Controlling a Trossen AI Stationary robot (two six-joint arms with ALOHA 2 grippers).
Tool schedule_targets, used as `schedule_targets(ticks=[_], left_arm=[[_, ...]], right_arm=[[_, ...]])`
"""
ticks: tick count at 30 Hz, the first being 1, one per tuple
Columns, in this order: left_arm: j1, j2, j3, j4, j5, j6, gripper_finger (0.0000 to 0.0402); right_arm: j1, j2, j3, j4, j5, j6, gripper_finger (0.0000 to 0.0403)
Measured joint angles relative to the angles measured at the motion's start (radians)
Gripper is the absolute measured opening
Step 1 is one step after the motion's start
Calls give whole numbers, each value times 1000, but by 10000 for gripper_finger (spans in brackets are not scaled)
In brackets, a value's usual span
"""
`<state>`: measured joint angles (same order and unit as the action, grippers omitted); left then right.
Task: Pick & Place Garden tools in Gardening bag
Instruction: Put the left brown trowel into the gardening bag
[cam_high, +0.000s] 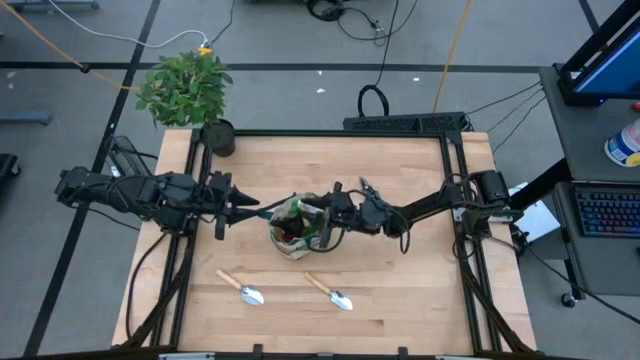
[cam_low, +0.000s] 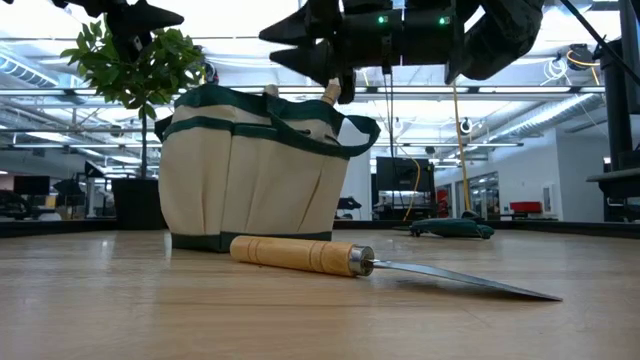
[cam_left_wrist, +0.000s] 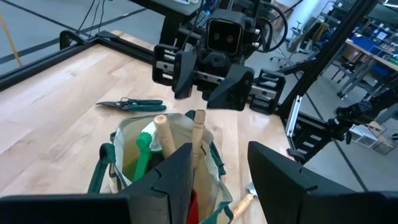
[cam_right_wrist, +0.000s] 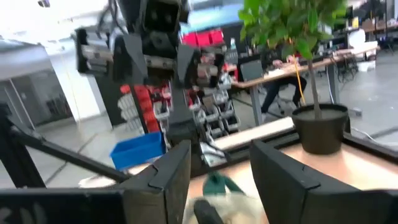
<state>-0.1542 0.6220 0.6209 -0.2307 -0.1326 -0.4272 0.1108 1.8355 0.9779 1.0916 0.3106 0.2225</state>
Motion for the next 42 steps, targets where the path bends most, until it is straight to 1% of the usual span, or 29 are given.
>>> schedule_targets(ticks=[4, 8, 10, 14, 18, 22, 26, 32, 39, 42], left_arm=[[0, 0, 0, 10, 0, -24, 159], [0, 0, 0, 27, 3, -134, 159], [0, 0, 0, 25, 28, -166, 159], [-8, 0, 0, 22, 107, -196, 159], [-40, 0, 0, -9, 131, -201, 159], [-75, 0, 0, -86, 128, -248, 159], [-110, 0, 0, -184, 124, -330, 159], [-175, 0, 0, -381, 158, -506, 159], [-248, 0, 0, -637, 185, -731, 159], [-275, 8, 0, -697, 188, -787, 159]], right_arm=[[-1, -15, 0, 52, -9, -7, 158], [-15, -51, 0, 50, -80, -7, 158], [-22, -70, 0, 54, -107, -7, 159], [-25, -118, -11, 37, -107, -7, 160], [-25, -165, -49, 28, -106, -7, 156], [-25, -220, -112, 35, -104, -7, 155], [-26, -281, -202, 31, -104, 1, 155], [-26, -377, -313, 36, -102, 51, 154], [-26, -467, -399, 33, -98, 53, 154], [-26, -499, -426, 34, -92, 53, 154]])
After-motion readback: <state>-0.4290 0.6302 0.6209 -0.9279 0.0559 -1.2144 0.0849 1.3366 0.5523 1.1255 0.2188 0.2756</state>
